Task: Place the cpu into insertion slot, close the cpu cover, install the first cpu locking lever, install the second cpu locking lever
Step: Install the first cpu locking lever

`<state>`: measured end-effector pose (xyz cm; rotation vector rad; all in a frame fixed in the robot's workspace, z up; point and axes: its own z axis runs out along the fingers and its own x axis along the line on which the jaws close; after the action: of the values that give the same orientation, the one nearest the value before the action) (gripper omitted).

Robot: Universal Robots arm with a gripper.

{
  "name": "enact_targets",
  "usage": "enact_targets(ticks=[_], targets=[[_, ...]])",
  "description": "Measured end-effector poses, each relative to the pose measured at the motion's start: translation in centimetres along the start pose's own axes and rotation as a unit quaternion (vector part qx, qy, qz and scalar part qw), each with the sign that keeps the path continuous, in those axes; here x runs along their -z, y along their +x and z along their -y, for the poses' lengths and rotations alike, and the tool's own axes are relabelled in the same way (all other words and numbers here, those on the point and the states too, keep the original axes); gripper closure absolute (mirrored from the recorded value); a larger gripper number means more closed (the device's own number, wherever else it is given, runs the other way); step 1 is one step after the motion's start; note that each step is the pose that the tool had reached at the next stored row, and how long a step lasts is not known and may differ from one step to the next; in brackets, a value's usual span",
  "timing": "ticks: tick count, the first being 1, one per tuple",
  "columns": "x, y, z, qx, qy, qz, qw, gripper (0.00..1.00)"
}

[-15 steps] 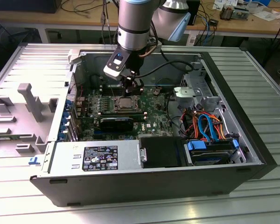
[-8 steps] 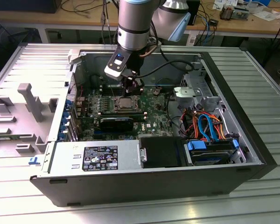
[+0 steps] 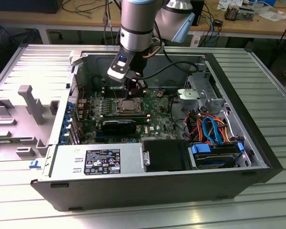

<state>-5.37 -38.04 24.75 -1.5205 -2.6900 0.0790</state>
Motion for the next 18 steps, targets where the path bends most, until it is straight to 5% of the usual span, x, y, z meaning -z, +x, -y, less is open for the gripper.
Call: enact_targets(ticks=[18], targets=[[0.00,0.00,0.00,0.031,0.0006,0.0022,0.9995,0.89]])
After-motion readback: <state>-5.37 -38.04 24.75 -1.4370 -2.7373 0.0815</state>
